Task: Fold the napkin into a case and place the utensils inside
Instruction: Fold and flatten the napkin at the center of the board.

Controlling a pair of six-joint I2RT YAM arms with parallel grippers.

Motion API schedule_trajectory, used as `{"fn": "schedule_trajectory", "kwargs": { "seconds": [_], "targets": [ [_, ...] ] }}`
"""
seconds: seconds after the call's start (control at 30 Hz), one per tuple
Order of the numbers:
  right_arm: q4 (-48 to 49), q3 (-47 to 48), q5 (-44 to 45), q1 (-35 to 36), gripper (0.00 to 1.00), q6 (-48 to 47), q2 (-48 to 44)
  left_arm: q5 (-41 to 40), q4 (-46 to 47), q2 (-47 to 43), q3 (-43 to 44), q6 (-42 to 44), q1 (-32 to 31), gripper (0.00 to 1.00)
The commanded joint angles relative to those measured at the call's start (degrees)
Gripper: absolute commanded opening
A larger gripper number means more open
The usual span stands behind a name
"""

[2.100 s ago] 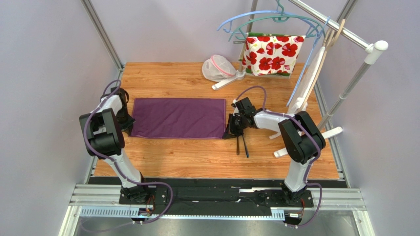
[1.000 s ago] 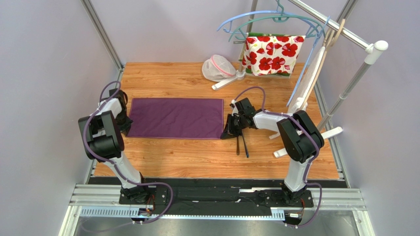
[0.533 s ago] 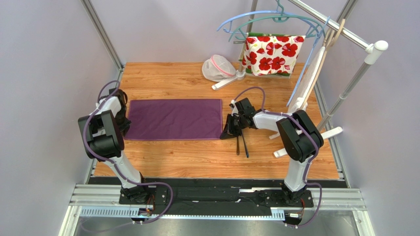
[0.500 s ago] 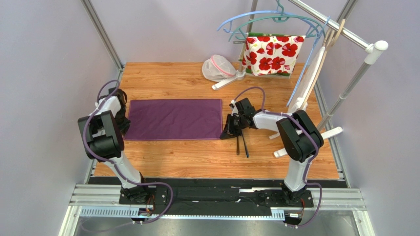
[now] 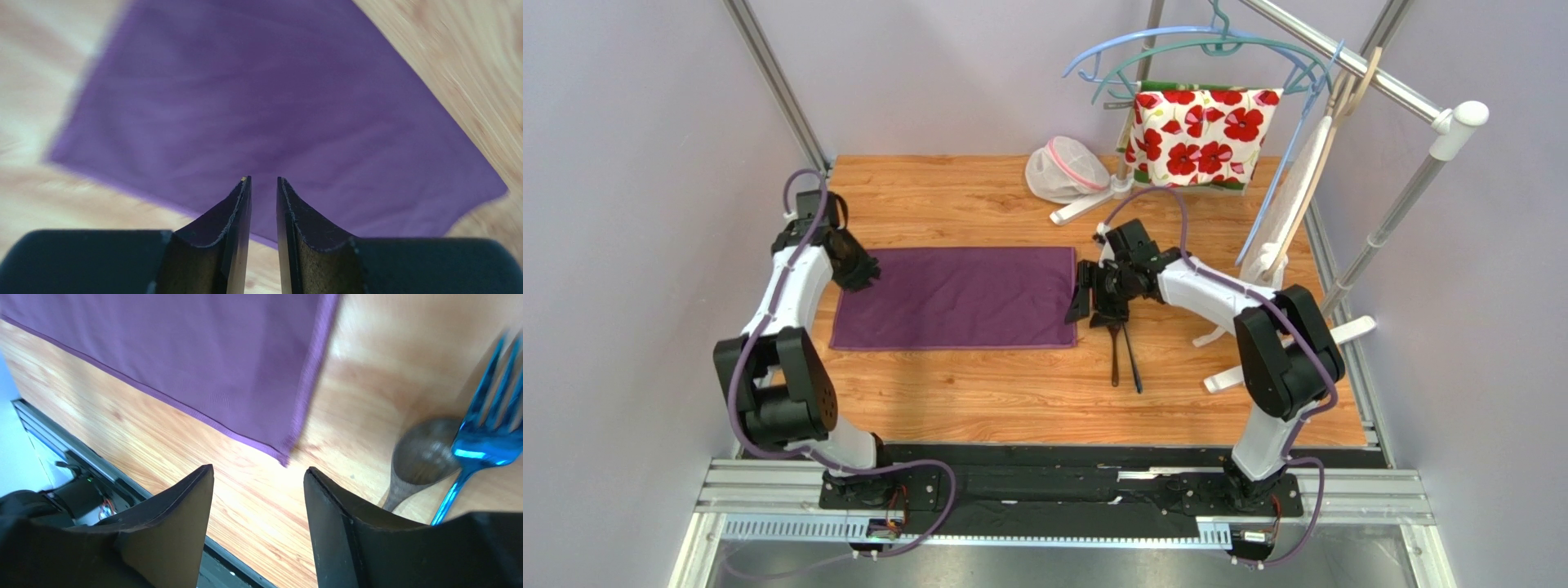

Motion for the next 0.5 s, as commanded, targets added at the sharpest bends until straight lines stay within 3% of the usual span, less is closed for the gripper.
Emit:
{"fn": "schedule_trajectory", "kwargs": {
  "seconds": [0.0, 0.1, 0.23, 0.33, 0.37, 0.47],
  "targets": [
    [-3.0, 8.6, 3.0, 1.0, 0.60, -3.8, -0.6, 15.2, 9.5, 5.9, 0.8, -1.4, -3.4, 0.29],
    [-1.4, 15.3, 0.3, 1.9, 0.58, -3.0, 4.0, 18.8, 14.0, 9.6, 3.2, -1.7, -3.6, 0.27],
    [2.7, 25.1, 4.0, 1.9, 0.49, -3.6, 12.1, 23.1, 18.2, 14.5, 6.8, -1.1, -3.2, 0.22],
    [7.4, 28.1, 6.3, 1.7, 0.29, -3.1, 17.4, 27.6, 22.8, 18.1, 7.7, -1.7, -1.9, 0.20],
    [8.4, 30.1, 6.4, 1.6, 0.15, -2.0, 18.5, 28.0, 23.5, 19.9, 7.9, -2.8, -1.5, 0.18],
    [11.4, 33.3, 6.7, 1.5, 0.04, -1.3, 22.5, 28.8, 24.3, 23.8, 9.5, -3.7, -0.4, 0.16]
  ]
}}
